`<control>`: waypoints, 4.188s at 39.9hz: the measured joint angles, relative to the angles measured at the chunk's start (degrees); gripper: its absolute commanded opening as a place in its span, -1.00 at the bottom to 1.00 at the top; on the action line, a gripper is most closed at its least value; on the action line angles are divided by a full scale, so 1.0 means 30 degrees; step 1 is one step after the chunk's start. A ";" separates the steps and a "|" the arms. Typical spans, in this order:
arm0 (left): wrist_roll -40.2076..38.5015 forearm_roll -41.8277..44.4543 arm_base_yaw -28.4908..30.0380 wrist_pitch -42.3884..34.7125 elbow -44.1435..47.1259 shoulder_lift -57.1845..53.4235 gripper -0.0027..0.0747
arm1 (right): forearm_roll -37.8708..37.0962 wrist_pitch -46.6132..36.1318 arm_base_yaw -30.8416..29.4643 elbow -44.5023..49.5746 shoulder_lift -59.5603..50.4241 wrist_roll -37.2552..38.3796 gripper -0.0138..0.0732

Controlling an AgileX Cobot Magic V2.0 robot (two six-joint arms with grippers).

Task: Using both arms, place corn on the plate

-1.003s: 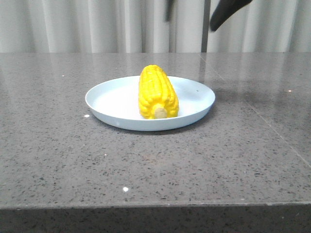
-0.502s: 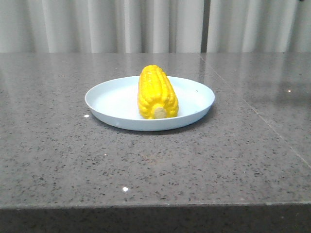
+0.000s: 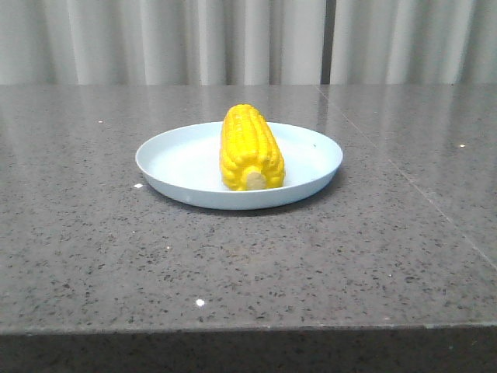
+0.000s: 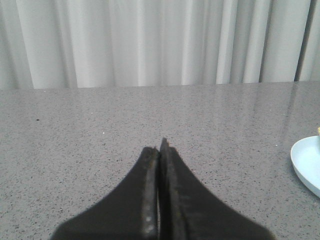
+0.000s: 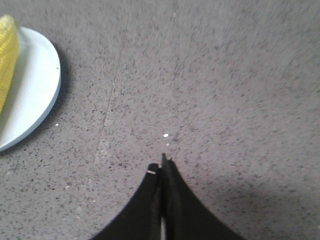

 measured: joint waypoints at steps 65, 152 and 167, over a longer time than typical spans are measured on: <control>0.0000 0.0000 0.0000 -0.0538 0.0430 -0.0090 -0.98 | -0.2658 -0.3883 0.0000 0.5964 -1.0137 -0.0076 -0.96; 0.0000 -0.0464 0.0000 -0.6909 0.7055 -0.0916 -0.98 | 0.1243 -0.8400 -0.3142 1.3037 -1.2840 -0.4506 -0.96; 0.0000 -0.0464 0.0000 -0.6909 0.7055 -0.0916 -0.98 | 0.1531 -0.9086 -0.3142 1.3548 -1.2967 -0.4506 -0.96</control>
